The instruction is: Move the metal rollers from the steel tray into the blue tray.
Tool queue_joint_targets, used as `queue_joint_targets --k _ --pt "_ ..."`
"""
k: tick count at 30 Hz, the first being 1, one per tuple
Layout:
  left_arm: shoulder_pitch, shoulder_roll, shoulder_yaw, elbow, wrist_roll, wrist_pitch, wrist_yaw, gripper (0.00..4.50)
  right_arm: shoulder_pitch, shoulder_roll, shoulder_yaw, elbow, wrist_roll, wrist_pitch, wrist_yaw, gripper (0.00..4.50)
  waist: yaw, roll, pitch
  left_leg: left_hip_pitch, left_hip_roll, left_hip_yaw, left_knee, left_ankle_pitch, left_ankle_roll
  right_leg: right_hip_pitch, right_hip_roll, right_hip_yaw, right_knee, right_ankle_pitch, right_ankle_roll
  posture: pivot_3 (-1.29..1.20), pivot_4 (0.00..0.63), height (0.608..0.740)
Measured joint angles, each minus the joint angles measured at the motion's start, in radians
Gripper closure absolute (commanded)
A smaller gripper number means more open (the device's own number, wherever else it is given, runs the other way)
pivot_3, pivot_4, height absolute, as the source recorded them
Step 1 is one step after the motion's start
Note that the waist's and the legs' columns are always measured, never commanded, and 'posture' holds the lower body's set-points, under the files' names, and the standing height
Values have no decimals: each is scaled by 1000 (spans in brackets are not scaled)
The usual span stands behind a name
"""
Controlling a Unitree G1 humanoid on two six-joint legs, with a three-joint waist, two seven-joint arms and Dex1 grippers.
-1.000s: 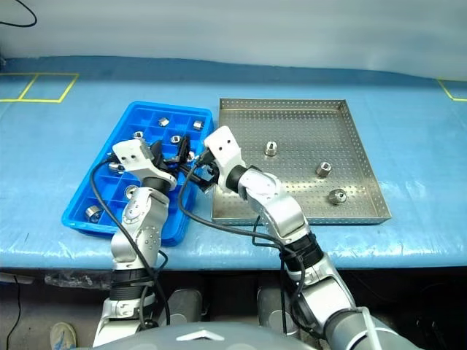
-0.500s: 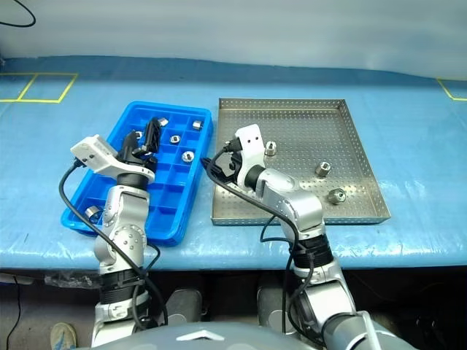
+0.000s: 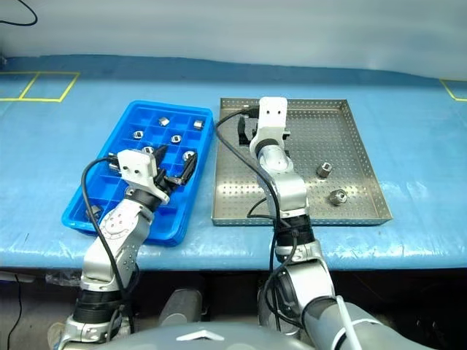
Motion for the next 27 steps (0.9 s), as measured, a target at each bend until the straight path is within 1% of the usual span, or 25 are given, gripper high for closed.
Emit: queue_joint_targets --k 4,7,12,15,17,20,21,27 --pt "49 1 -36 -35 27 6 -7 350 -58 9 -84 108 9 0 -93 0 7 2 1 0 0 0 -1 0 0 0 0 -1 0 0 0 240 150 740" --pt "85 -6 -43 -57 38 7 -3 350 -98 8 -132 165 39 2 -112 0 9 3 2 0 0 -1 -1 0 0 0 0 -2 0 -1 -1 270 150 740" --pt "126 -28 -44 -85 49 7 12 350 -127 7 -150 268 70 27 -97 0 19 4 2 0 1 -3 -2 0 0 0 0 -4 0 -1 -2 299 150 740" --pt "141 -31 -44 -93 63 7 20 350 -128 6 -149 295 70 45 -95 0 33 4 3 0 0 -3 -2 0 0 0 0 -4 0 -2 -3 306 150 740" --pt "148 -32 -43 -99 67 8 26 350 -136 6 -150 306 69 54 -115 0 41 4 3 0 1 -3 -2 0 0 0 0 -5 0 -4 -6 306 150 740" --pt "149 -41 -42 -111 68 19 27 316 -140 3 -152 324 63 56 -151 544 50 4 3 0 0 -3 -1 0 0 1 0 -5 0 -5 -7 296 150 740" --pt "149 -45 -43 -111 68 21 27 316 -140 1 -152 331 60 56 -162 815 51 4 3 0 1 -3 -1 0 0 1 0 -5 0 -5 -7 296 150 740" --pt "137 -48 -45 -111 72 28 22 316 -140 -6 -156 359 38 56 -216 2791 53 5 3 0 1 -3 -2 0 0 0 0 -5 0 -5 -8 274 150 740"
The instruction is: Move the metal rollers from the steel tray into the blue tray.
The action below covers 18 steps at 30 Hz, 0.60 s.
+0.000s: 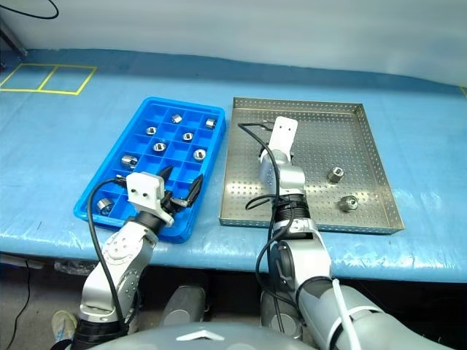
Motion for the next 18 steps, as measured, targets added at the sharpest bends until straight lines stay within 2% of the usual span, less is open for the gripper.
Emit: queue_joint_targets --k 3,5,12,18 --pt "-18 0 -2 0 0 1 -7 316 10 -5 6 -7 -11 -7 2 2796 0 0 0 0 0 0 0 0 0 0 0 0 0 0 0 261 150 740" --pt "-25 1 -3 0 0 2 -15 316 45 -18 32 -37 -14 -33 61 2796 0 0 0 0 0 0 0 0 0 0 0 0 0 0 0 256 150 740" --pt "-20 -7 21 -7 -37 1 -43 316 227 -27 177 -317 78 -189 500 2796 -13 3 2 0 1 0 -2 0 0 -1 1 0 0 -3 4 241 150 740" --pt "50 41 42 -67 -69 34 -81 316 273 -67 310 -446 118 -200 735 2796 -5 3 2 1 1 -1 -3 0 0 0 1 -1 0 -4 2 275 150 740"
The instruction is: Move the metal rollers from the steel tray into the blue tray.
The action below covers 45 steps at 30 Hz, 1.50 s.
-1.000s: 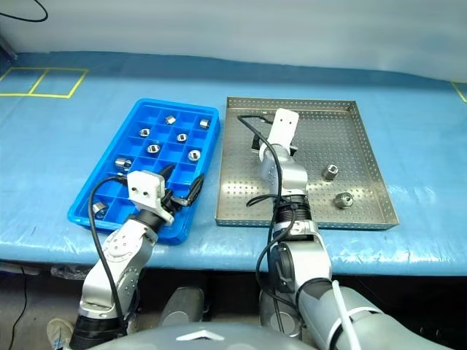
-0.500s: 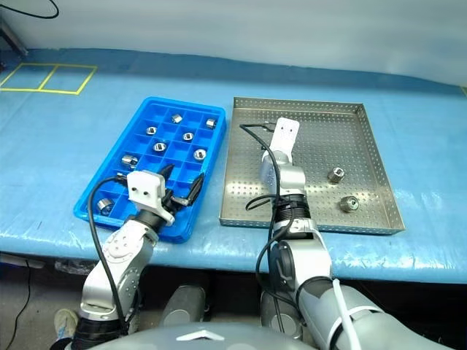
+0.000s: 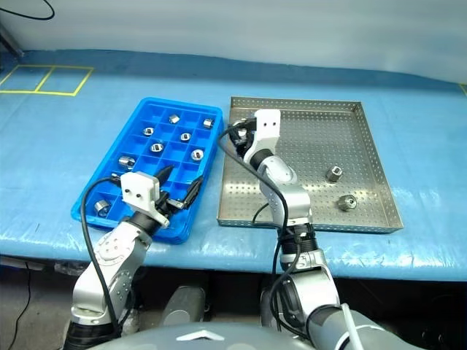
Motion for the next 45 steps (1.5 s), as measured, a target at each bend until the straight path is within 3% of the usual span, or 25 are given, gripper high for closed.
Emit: queue_joint_targets --k 13,23,31,45 --pt "-38 42 -117 2 4 56 -66 316 24 -64 58 -16 -4 18 114 2796 10 0 1 0 0 1 1 0 0 -1 -1 0 0 0 1 257 150 740" --pt "-119 4 -138 133 19 33 -78 316 -23 -97 159 -33 -65 61 153 2796 2 0 1 -1 -1 1 3 0 0 0 -1 0 0 0 1 119 150 740" --pt "-117 -10 -144 141 23 22 -98 316 -43 -102 228 -34 -110 85 190 2796 -11 0 1 -1 -1 1 3 0 0 -1 -1 0 1 0 1 211 150 740" --pt "63 23 -34 -69 44 12 -15 316 -148 -60 203 111 -115 37 240 2796 26 -1 2 -1 -1 0 2 0 0 -1 -1 -1 1 0 0 386 150 740"
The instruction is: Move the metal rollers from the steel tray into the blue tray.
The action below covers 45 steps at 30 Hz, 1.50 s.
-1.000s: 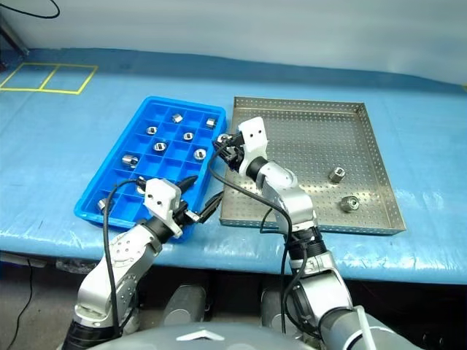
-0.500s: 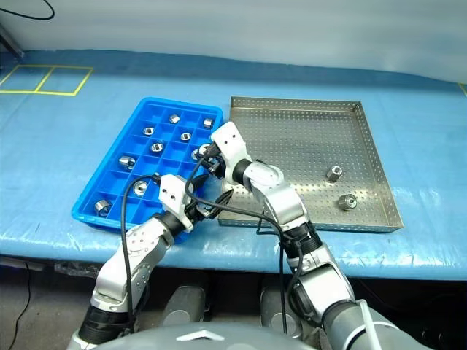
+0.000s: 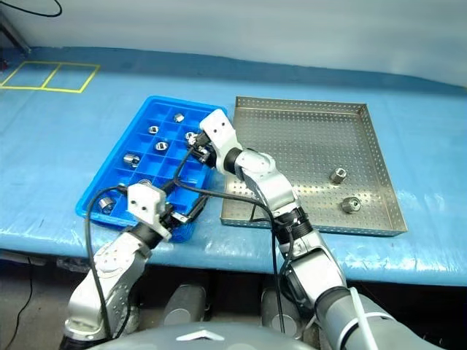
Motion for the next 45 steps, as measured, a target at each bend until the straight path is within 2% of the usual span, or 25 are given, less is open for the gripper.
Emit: queue_joint_targets --k 8,18,25,33,45 --pt "139 -87 12 -52 40 -66 110 316 -11 -5 18 62 1 53 103 2796 50 0 0 -1 0 0 -1 0 0 -1 0 0 0 0 0 461 150 740" --pt "217 -138 20 -53 84 -154 179 316 -64 40 54 143 -32 37 117 2796 120 -1 0 -7 1 1 -1 0 -1 -10 0 -1 0 0 0 554 150 740" --pt "223 -154 20 -53 106 -167 208 316 -101 56 35 246 -74 2 49 2796 205 -1 0 -13 1 1 0 0 -4 -14 1 -2 0 0 0 567 150 740" --pt "207 -153 19 -53 110 -168 209 316 -110 19 -1 247 -52 23 102 2796 295 -1 0 -17 1 1 1 -1 -5 -22 1 -3 0 0 0 538 150 740" --pt "152 -137 -11 -49 118 -159 192 316 -93 -66 -59 113 4 88 165 2796 371 -1 0 -24 1 1 2 -1 -8 -26 1 -4 0 6 1 503 150 740"
